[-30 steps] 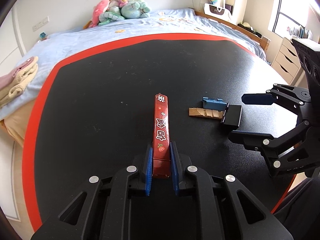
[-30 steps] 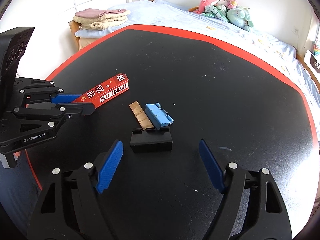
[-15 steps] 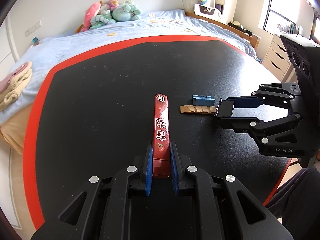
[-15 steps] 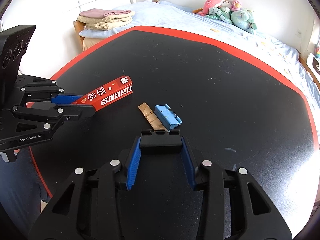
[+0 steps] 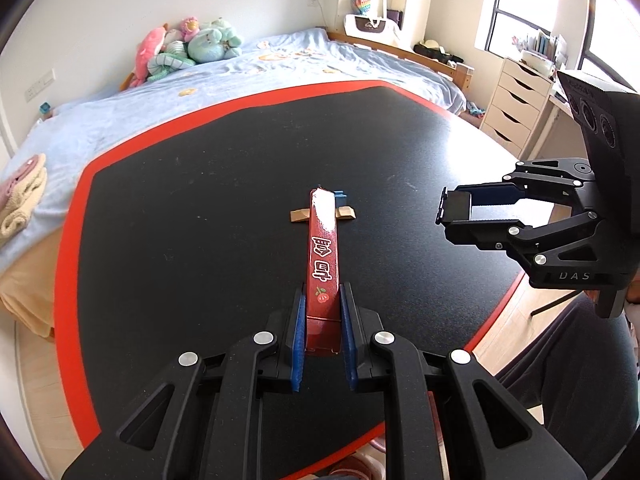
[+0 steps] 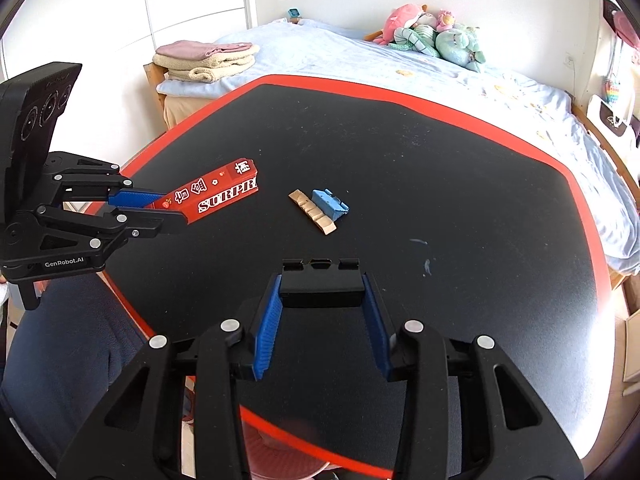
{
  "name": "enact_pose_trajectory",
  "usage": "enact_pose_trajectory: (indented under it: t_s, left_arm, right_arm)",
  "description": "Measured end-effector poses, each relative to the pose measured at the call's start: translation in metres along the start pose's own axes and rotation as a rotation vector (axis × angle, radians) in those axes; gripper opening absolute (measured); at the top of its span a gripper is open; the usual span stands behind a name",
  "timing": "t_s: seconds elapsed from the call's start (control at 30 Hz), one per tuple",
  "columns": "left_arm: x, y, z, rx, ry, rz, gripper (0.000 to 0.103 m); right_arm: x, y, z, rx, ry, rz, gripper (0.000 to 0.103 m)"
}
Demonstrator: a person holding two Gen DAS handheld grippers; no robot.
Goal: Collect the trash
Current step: 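Carry the red box over the wastebasket with the left gripper, then open the left gripper to drop the red box into the wastebasket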
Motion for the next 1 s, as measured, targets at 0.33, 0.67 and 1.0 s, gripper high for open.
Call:
enact_pose_trajectory:
  t_s: [0.33,0.67,1.0]
  left_arm:
    - [-0.021,-0.019,-0.046,-0.084,0.068,0.012,0.016]
    - [-0.059,-0.022,-0.078,-0.140,0.105,0.084,0.016]
    - [-0.074,-0.014,-0.096,-0.192,0.127,0.134,0.016]
  right_arm:
    - [-0.043,-0.051,0.006,-0.030,0.014,0.007,0.039]
    - [-0.092,-0.074,0.022,-0.002,0.022,0.063,0.040]
    - [-0.115,-0.075,0.031,0.050,0.034,0.099,0.040]
Point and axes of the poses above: each gripper's, at about its wrist camera, not at the fingertips, and y roughly the way its jaws point, z to its left, x to its top, the point moved 1 cm from there along y, roughly the way its jaws point, and after that the axes turned 12 degrees about -x, right-handed, at the moved point
